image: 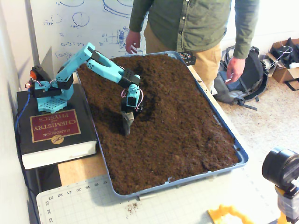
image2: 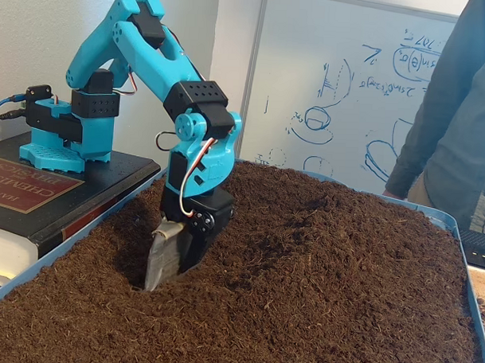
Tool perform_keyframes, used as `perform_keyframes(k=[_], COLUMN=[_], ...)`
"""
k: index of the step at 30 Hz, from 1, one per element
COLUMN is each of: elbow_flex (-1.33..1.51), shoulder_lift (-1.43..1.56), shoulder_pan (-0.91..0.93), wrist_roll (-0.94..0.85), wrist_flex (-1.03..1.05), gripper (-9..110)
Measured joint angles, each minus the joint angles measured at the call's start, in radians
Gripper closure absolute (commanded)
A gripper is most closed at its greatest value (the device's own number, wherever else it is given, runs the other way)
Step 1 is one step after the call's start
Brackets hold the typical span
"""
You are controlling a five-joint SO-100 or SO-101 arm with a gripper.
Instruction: Build a berm.
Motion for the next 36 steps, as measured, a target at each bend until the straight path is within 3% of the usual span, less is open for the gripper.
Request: perform_keyframes(k=[19,36], elbow_flex=[-0.077,-0.337], shoulder_lift=[-0.044,-0.058], shoulder_pan=[-0.026,-0.110], wrist_roll=[0.000,0.000], wrist_flex=[-0.002,-0.110], gripper=[101,101])
